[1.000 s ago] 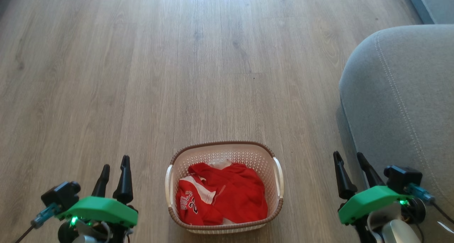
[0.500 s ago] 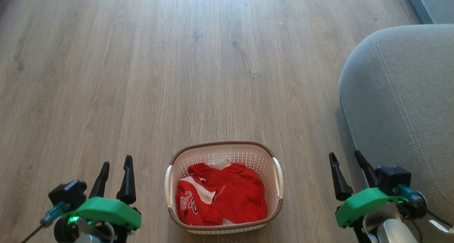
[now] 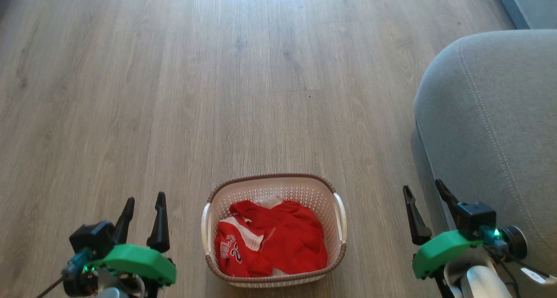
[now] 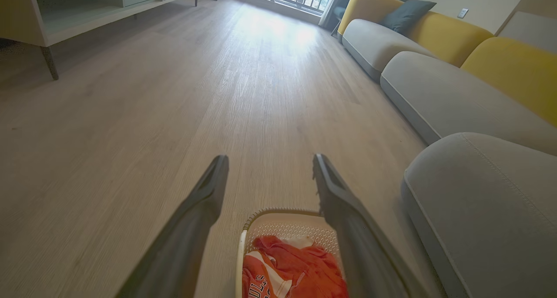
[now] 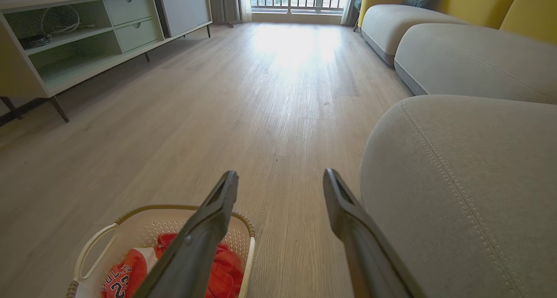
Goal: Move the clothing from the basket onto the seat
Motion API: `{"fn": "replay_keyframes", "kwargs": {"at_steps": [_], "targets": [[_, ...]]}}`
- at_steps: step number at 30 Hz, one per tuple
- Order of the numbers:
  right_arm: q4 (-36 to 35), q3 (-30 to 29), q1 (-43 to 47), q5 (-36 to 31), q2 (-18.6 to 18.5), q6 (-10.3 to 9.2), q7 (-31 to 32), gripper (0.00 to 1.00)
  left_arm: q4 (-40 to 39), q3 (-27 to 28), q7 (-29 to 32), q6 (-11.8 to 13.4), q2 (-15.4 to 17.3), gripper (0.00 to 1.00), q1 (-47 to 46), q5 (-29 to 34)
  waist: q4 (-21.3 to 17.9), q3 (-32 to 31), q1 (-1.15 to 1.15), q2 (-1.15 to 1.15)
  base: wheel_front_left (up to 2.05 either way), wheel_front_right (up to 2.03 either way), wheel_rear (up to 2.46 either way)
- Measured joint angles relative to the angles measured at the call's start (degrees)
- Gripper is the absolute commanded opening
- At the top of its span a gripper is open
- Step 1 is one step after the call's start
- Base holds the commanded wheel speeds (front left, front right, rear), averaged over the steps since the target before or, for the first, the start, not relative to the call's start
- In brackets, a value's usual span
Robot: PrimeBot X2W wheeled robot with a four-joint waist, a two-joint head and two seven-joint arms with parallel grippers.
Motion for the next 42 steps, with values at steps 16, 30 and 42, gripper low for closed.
{"fn": "replay_keyframes", "kwargs": {"at_steps": [16, 30, 42], "targets": [[1.0, -0.2, -0.3, -0.7, 0.0, 0.00, -0.3, 1.00, 0.6, 0.0, -0.5, 0.0, 0.0, 1.00, -0.1, 1.4, -0.2, 0.2, 0.00, 0.00, 0.00, 0.00, 0.00], [0.3, -0.2, -1.6, -0.2, 0.0, 0.00, -0.4, 1.00, 0.4, -0.5, -0.5, 0.0, 0.0, 1.00, -0.9, 1.6, 0.1, 3.4, 0.00, 0.00, 0.00, 0.00, 0.00], [-5.3, -1.2, -14.7, -0.2, 0.0, 0.00, -0.5, 1.00, -2.0, -3.4, -0.5, -0.1, 0.0, 1.00, -15.4, 3.8, -0.5, 20.0, 0.01, 0.00, 0.00, 0.00, 0.00]]}}
